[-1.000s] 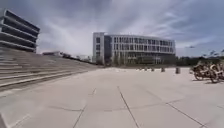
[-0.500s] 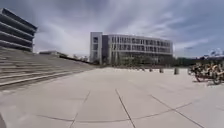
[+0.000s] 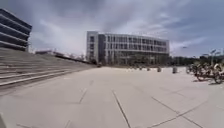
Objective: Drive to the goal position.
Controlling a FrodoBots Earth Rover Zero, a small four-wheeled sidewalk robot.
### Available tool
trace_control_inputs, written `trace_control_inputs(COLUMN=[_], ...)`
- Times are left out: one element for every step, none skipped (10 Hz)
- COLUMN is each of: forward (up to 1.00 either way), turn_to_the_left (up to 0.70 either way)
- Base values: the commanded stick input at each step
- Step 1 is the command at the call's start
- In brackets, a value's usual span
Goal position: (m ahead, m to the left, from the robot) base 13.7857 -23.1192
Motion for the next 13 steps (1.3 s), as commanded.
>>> trace_control_inputs(forward=[0.50,0.50,0.50,0.50,0.50,0.50,0.50,0.50,0.50,0.50,0.50,0.50,0.50], turn_to_the_left=[-0.15,-0.15,-0.15,-0.15,-0.15,-0.15,-0.15,-0.15,-0.15,-0.15,-0.15,-0.15,-0.15])
